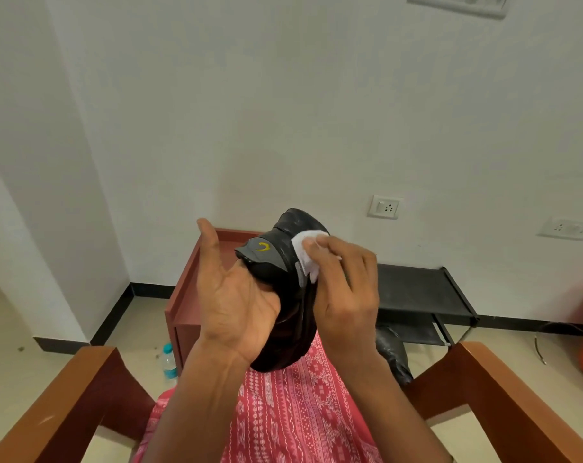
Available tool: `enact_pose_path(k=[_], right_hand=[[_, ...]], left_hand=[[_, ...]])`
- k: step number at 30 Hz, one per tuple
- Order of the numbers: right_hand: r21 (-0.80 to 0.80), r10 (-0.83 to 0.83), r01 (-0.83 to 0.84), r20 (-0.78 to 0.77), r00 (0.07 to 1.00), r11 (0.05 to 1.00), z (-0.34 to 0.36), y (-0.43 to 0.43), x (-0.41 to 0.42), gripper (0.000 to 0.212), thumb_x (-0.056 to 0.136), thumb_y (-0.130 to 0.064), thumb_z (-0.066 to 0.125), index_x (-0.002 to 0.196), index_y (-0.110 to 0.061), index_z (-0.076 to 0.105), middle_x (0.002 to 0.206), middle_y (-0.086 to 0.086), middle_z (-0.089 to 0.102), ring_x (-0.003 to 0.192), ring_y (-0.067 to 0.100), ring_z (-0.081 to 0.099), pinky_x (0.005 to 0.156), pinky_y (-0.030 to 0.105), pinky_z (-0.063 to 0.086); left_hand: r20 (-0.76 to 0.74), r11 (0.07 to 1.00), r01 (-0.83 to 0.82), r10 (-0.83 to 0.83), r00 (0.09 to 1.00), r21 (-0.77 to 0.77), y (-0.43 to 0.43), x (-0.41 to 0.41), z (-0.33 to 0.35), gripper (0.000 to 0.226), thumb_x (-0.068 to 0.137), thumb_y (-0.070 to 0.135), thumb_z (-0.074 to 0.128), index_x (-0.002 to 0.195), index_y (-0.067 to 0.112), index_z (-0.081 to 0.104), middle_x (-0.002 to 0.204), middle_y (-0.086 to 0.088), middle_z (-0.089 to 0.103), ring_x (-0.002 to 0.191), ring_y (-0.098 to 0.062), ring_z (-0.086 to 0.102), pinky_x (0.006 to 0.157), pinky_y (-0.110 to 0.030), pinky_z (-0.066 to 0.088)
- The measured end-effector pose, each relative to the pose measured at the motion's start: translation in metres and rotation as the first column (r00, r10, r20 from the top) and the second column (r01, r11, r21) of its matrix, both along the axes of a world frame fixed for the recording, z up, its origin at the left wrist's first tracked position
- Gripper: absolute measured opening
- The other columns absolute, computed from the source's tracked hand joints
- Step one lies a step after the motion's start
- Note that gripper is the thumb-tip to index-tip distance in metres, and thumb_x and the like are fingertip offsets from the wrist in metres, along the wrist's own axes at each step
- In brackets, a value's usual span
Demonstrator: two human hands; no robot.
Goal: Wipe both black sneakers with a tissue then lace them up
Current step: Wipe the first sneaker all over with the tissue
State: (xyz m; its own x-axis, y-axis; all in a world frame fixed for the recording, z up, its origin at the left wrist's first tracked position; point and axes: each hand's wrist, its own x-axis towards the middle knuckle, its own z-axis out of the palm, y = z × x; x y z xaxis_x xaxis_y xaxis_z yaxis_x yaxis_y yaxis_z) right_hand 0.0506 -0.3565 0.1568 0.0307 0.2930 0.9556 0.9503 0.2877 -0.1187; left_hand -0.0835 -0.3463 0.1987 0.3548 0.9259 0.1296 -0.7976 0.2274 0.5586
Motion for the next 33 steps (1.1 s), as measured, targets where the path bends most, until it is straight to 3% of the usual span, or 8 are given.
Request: enact_pose_path(k=[4,7,10,14,18,26,30,33], right_hand=[[-0.021,-0.008,0.007,-0.038,0.999,1.000,-0.015,-0.007,0.009,0.012,0.095,0.001,0.061,0.098,0.002,0.073,0.109,0.014,0.059,0.098,0.029,0.059,0.082,0.033,0.053],[-0.060,0.003,-0.012,-0.137,0.991,0.998,0.009,0.001,0.009,0.018,0.080,0.015,0.070,0.091,0.000,0.072,0.099,0.013,0.064,0.095,0.024,0.057,0.083,0.022,0.046],[-0.112,0.034,-0.051,-0.152,0.988,0.992,0.041,0.010,0.005,0.019,0.082,0.010,0.064,0.091,-0.006,0.073,0.099,0.007,0.066,0.095,0.022,0.056,0.081,0.014,0.039],[-0.191,0.109,-0.129,-0.115,0.987,0.973,0.058,0.020,0.005,0.025,0.086,-0.007,0.051,0.093,-0.011,0.075,0.102,0.001,0.068,0.098,0.023,0.059,0.080,0.021,0.044],[-0.232,0.122,-0.149,-0.128,0.984,0.961,0.045,0.007,0.007,0.028,0.092,0.002,0.053,0.108,-0.010,0.073,0.114,0.004,0.064,0.107,0.021,0.058,0.089,0.018,0.044],[-0.128,0.058,-0.071,-0.105,0.993,0.989,-0.010,-0.028,0.014,0.031,0.090,0.009,0.061,0.121,0.004,0.067,0.128,0.021,0.058,0.125,0.028,0.055,0.102,0.037,0.050],[-0.135,0.076,-0.085,-0.072,0.995,0.987,-0.032,-0.035,0.012,0.028,0.090,0.004,0.067,0.118,0.004,0.069,0.122,0.021,0.062,0.121,0.026,0.058,0.096,0.037,0.054],[-0.078,0.085,-0.091,-0.072,0.994,0.993,-0.022,-0.027,0.010,0.022,0.090,0.002,0.070,0.112,0.004,0.072,0.113,0.020,0.066,0.111,0.029,0.063,0.092,0.038,0.054]], left_hand=[[-0.007,1.000,-0.003,0.003,1.000,-0.007,0.002,0.002,-0.003,0.096,0.090,0.079,0.031,0.138,-0.001,0.054,0.138,-0.022,0.059,0.130,-0.036,0.056,0.117,-0.048,0.033],[-0.072,1.000,0.001,0.001,0.997,0.031,0.001,0.005,-0.004,0.094,0.090,0.078,0.033,0.142,0.002,0.051,0.143,-0.021,0.056,0.135,-0.035,0.052,0.118,-0.048,0.030],[-0.128,0.998,-0.002,0.011,0.992,0.068,0.000,0.007,-0.005,0.088,0.089,0.075,0.037,0.140,0.004,0.054,0.141,-0.018,0.058,0.132,-0.031,0.055,0.114,-0.046,0.035],[-0.183,0.996,-0.021,0.037,0.982,0.090,-0.006,0.010,-0.005,0.077,0.092,0.068,0.037,0.128,0.006,0.066,0.131,-0.017,0.065,0.120,-0.029,0.062,0.104,-0.044,0.042],[-0.160,0.997,-0.008,0.020,0.987,0.074,-0.005,0.007,-0.004,0.084,0.091,0.072,0.035,0.133,0.004,0.061,0.137,-0.019,0.061,0.127,-0.032,0.058,0.107,-0.044,0.043],[-0.001,0.997,0.079,-0.079,0.997,0.006,-0.004,0.009,-0.002,0.097,0.088,0.077,0.037,0.143,-0.002,0.047,0.144,-0.025,0.052,0.137,-0.039,0.048,0.123,-0.051,0.021],[0.092,0.999,0.003,0.002,0.996,-0.050,-0.001,0.005,-0.001,0.091,0.091,0.074,0.036,0.139,-0.002,0.050,0.139,-0.023,0.058,0.130,-0.038,0.056,0.115,-0.049,0.035],[0.120,0.996,-0.019,0.030,0.992,-0.087,0.000,0.002,0.002,0.089,0.092,0.072,0.038,0.141,-0.002,0.047,0.139,-0.023,0.058,0.130,-0.039,0.055,0.116,-0.050,0.035]])
